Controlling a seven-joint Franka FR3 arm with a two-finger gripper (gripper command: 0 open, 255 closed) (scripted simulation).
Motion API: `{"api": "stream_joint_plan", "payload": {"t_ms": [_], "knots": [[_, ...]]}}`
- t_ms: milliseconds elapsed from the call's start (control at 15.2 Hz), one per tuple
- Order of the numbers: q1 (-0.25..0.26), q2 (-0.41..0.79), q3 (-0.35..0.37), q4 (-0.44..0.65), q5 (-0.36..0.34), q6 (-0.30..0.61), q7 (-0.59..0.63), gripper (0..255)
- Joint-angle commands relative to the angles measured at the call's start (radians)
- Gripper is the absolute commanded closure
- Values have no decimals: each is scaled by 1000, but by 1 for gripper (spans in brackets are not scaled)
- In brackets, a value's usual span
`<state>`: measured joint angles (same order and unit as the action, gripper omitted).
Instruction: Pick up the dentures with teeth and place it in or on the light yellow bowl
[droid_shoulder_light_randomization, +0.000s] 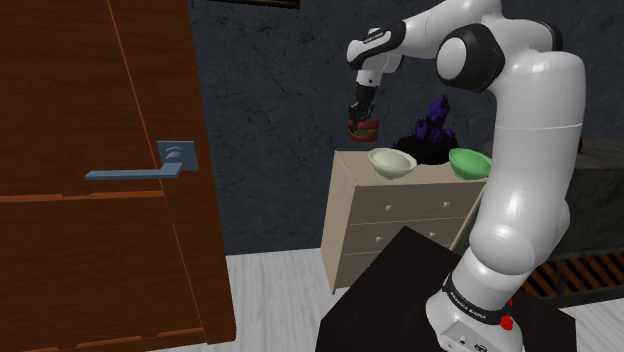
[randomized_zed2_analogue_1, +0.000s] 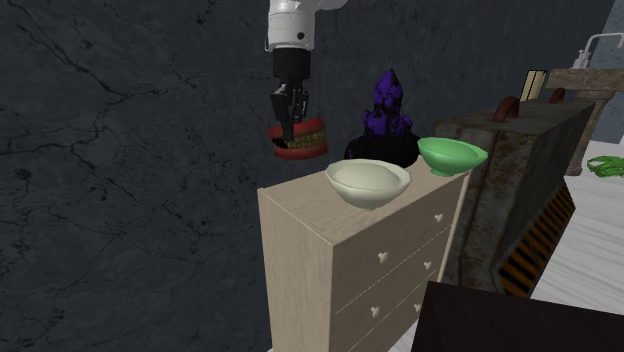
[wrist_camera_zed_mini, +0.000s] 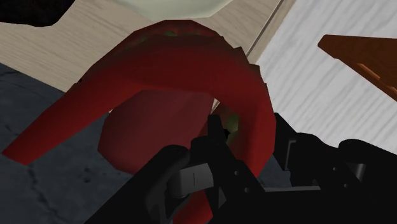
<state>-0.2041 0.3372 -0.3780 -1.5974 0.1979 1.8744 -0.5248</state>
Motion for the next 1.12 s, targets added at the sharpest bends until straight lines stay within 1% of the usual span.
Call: {"api": "stream_joint_plan", "payload": {"t_ms": [0, 726, 1056], "knots": [[-2, -1, -1, 29, -2, -29, 3, 255], [-10, -9, -6, 157, -9, -164, 17, 255], [18, -228, -26, -108, -87, -102, 15, 255]]}}
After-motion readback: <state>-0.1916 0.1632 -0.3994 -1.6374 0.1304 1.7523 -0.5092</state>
